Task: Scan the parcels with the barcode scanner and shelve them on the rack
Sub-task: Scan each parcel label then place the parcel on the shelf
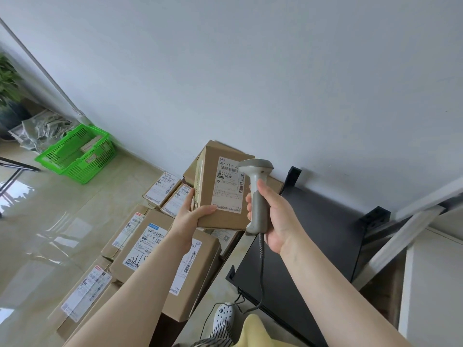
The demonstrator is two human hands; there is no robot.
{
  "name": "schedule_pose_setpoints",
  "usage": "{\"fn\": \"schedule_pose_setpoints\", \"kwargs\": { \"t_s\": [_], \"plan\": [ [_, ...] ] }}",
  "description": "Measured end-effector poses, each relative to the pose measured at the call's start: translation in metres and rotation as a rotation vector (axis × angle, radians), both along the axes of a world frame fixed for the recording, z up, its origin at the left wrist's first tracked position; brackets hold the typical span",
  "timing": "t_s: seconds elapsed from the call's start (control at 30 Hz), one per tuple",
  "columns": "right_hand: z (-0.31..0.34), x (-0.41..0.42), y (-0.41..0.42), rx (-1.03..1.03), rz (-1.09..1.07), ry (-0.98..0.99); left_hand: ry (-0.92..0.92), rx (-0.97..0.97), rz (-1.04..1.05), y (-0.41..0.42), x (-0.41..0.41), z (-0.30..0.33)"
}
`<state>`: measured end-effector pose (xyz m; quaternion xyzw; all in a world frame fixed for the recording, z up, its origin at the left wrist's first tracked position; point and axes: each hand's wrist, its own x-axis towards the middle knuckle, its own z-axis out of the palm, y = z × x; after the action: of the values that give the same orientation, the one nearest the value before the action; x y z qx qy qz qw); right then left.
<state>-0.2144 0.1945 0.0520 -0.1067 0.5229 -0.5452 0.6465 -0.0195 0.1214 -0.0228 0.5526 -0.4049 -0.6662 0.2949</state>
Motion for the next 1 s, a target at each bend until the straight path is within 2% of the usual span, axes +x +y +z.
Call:
{"fn": "schedule_pose_setpoints", "kwargs": {
  "t_s": [0.1,0.23,0.4,0.67,0.8,1.0],
  "plan": [
    [-0.013,-0.013,0.003,0.032,-0.128,0.124,0.010,-0.003,0.021,0.002,0.004,-0.002],
    [-0.058,-0.041,0.013,0.246,-0.336,0.388,0.008,-0.019,0.050,0.006,0.009,-0.004],
    [-0.115,-0.066,0.025,0.444,-0.467,0.462,0.062,-0.062,-0.017,0.015,0.003,-0.003],
    [-0.173,-0.080,0.042,0.569,-0.422,0.577,0.090,-0.064,-0.123,0.036,-0.021,-0.001],
    [-0.184,-0.085,0.051,0.553,-0.357,0.687,0.100,-0.053,-0.130,0.046,-0.028,-0.002],
    [-0.189,-0.094,0.057,0.681,-0.232,0.817,0.145,-0.061,-0.102,0.068,-0.035,0.003]
  ]
}}
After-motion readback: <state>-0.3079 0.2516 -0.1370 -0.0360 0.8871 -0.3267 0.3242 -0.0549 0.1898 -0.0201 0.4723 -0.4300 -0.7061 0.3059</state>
